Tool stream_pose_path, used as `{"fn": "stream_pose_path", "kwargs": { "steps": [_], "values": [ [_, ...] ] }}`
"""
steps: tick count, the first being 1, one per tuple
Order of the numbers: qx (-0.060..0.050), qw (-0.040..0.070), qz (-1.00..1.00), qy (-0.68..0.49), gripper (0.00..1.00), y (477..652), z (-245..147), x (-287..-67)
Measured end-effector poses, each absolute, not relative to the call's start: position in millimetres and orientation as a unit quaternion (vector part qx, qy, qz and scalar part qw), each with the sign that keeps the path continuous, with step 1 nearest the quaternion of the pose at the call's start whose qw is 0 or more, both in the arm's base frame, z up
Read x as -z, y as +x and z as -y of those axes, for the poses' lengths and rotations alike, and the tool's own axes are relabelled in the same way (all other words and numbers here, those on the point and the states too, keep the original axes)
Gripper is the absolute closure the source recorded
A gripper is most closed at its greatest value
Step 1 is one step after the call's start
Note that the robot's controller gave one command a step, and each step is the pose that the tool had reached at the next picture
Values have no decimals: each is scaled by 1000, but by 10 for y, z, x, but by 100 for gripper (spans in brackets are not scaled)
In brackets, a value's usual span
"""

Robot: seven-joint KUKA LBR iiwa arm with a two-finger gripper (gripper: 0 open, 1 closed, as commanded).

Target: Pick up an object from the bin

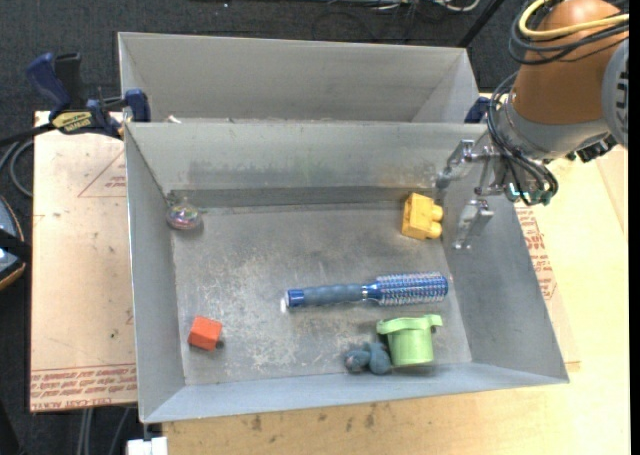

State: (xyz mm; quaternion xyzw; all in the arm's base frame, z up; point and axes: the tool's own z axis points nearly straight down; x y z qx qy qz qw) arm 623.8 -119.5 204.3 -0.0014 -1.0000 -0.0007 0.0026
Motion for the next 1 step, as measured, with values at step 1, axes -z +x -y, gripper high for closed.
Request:
{"fn": "stream_pose_path", "kwargs": {
  "steps": [1],
  "values": [
    [2, 4, 1000, 6, 0, 5789, 811, -1377]
  ]
}}
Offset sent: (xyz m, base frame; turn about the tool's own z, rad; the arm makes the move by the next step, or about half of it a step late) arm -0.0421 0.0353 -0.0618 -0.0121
